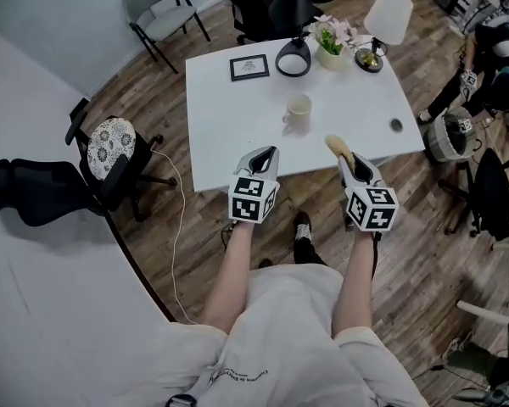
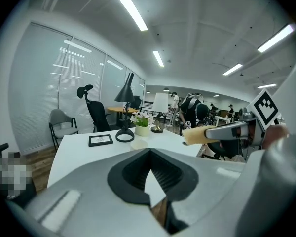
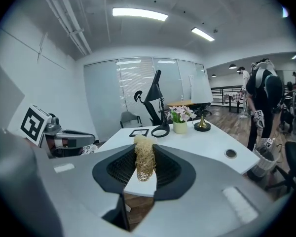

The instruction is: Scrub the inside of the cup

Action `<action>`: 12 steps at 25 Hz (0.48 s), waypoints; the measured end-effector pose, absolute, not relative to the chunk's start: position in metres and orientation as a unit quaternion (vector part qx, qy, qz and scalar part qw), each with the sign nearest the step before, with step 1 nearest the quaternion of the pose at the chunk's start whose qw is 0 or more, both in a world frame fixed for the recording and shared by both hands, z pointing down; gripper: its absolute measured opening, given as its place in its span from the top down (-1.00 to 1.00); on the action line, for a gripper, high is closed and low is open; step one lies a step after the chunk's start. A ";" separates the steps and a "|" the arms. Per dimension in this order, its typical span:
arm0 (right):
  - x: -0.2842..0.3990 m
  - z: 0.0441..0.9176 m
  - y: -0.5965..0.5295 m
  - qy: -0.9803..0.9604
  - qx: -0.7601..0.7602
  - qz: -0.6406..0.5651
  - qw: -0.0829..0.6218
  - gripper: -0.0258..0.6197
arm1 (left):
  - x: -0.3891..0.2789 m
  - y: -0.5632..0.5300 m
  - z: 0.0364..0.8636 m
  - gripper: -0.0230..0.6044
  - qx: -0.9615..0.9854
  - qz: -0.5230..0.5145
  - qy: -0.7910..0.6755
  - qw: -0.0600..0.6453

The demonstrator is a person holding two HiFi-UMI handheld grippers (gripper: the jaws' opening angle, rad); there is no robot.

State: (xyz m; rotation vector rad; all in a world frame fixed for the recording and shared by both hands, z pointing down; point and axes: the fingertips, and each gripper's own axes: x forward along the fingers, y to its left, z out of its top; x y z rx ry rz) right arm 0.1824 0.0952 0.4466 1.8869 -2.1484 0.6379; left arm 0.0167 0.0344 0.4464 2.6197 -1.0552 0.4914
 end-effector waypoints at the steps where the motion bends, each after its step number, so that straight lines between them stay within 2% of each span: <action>1: 0.185 0.447 0.087 -0.734 0.635 0.218 0.106 0.56 | 0.019 0.029 0.446 0.92 0.903 0.170 -0.370 0.138; 12: 0.210 0.460 0.019 -0.779 0.570 0.237 0.114 0.56 | 0.044 -0.010 0.466 0.92 0.872 0.190 -0.423 0.155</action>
